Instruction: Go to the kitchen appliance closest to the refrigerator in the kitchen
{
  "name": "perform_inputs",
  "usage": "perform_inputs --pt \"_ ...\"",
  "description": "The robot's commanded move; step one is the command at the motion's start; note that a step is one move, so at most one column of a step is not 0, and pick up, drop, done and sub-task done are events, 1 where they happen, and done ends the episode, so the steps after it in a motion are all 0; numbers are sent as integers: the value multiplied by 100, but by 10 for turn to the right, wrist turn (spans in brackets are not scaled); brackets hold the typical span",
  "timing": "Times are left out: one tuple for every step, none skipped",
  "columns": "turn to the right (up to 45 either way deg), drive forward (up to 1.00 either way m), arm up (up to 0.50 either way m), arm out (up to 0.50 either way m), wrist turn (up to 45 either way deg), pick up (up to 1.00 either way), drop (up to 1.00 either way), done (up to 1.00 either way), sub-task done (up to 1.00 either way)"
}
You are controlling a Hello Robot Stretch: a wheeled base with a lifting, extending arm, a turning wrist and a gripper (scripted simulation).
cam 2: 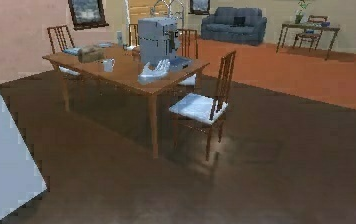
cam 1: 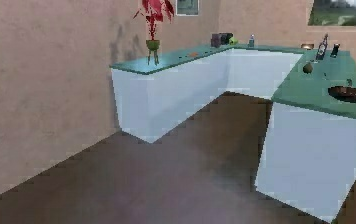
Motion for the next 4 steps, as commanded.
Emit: perform_inputs --pt "0 100 0 0 0 0 0 0 0" --pt "30 0 0 0 0 0 0 0 0" --pt "0 60 0 0 0 0 0 0 0" --pt "300 0 0 0 0 0 0 0 0"
